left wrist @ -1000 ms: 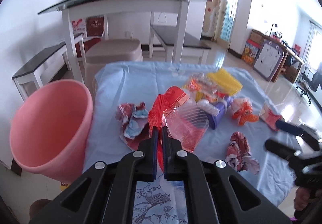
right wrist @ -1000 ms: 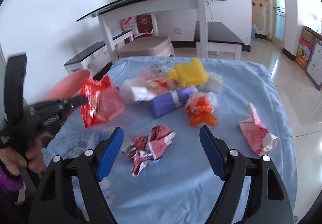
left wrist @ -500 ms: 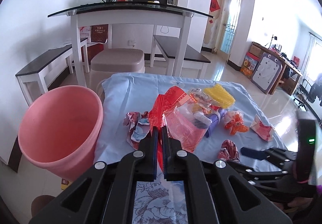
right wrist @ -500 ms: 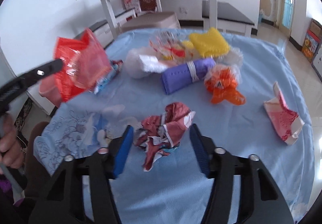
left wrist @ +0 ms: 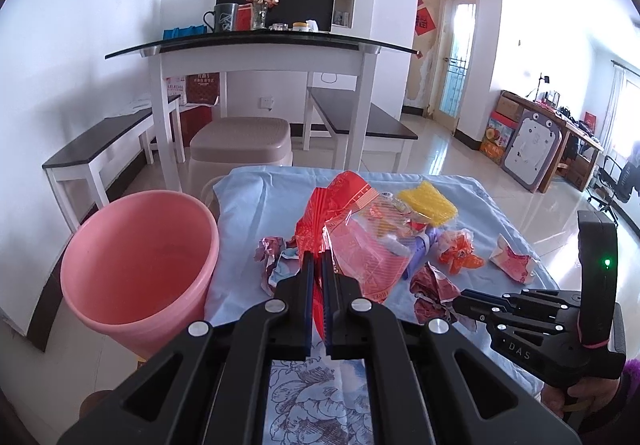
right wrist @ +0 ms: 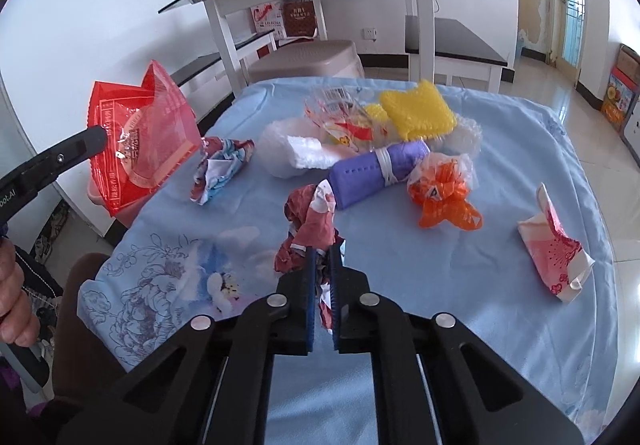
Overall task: Collect trash
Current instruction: 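Grasp the crumpled foil wrapper with the right gripper while the left holds the red bag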
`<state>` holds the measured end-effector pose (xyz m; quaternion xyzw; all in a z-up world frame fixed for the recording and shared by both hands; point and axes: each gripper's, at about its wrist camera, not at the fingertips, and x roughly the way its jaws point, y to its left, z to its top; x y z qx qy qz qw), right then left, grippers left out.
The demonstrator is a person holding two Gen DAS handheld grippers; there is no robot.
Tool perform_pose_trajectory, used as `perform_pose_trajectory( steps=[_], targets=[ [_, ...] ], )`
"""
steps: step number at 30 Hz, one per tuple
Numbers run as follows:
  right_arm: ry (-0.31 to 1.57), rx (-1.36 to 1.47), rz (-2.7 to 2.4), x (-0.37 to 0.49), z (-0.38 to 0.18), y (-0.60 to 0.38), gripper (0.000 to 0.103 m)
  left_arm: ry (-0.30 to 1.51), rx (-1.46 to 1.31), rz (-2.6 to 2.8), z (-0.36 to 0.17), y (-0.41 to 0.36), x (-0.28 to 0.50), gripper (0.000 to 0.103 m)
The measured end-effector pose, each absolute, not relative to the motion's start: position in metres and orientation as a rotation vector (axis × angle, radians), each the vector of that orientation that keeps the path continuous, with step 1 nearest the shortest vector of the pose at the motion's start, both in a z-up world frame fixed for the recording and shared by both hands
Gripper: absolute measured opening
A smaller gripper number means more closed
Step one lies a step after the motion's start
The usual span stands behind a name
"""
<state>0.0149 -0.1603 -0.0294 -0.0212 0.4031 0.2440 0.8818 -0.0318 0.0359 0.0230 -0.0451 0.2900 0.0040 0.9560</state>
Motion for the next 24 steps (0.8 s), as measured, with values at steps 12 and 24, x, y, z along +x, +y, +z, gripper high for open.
perform_pose_trajectory(
  steps=[12, 24],
  targets=[
    [0.75, -0.028, 0.531, 0.007, -0.008, -0.167, 0.005, 0.586, -0.07, 0.005, 0.029, 0.028, -0.032, 0.003],
    [0.695, -0.012, 0.543, 0.002, 0.006, -0.174, 0.005, 0.59, -0.056, -0.002, 0.028, 0.023, -0.032, 0.003]
  ],
)
